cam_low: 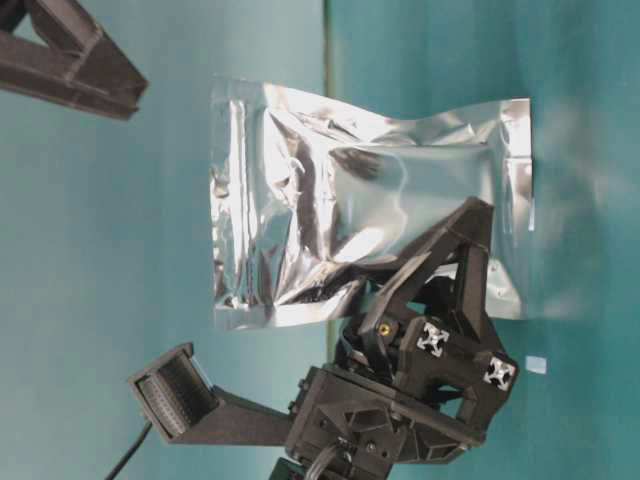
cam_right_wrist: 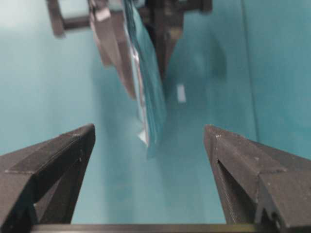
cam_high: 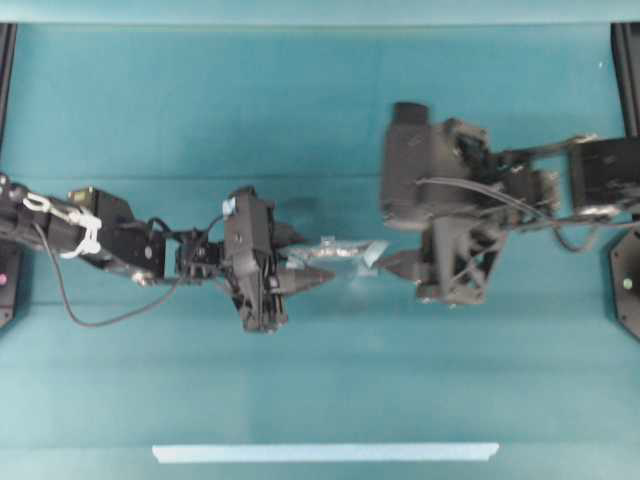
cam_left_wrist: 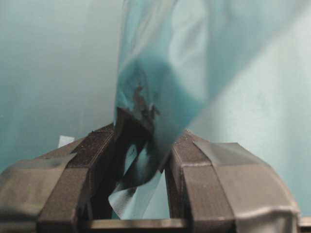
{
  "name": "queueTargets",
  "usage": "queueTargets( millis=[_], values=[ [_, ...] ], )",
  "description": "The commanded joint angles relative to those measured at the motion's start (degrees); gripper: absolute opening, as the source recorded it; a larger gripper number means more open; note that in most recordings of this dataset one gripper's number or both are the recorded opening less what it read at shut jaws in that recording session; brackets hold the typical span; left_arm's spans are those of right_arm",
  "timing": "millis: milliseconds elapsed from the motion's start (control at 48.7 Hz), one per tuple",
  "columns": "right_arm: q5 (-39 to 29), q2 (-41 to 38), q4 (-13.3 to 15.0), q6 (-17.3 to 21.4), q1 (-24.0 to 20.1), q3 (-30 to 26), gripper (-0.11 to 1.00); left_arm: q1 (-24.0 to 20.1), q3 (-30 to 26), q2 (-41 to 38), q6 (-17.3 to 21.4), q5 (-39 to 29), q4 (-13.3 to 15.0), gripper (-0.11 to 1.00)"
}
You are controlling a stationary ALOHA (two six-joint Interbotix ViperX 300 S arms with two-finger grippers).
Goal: Hand over the silver zip bag and make it stand upright.
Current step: 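Open the right gripper and withdraw it to the right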
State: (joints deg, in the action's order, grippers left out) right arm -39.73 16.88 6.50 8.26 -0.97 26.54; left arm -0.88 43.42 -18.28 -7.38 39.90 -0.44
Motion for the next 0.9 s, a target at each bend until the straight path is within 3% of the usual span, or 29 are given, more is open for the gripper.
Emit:
queueTargets(
  millis=[0,883],
  values=[
    [2.5,3.1,0.1,0.6,0.0,1.1,0.91,0.3,-0.3,0.4,0.1,0.1,-0.1,0.29],
    [8.0,13.2,0.1,0.5,0.0,11.1,0.91,0.2,-0.3,0.4,0.1,0.1,0.0,0.29]
  ],
)
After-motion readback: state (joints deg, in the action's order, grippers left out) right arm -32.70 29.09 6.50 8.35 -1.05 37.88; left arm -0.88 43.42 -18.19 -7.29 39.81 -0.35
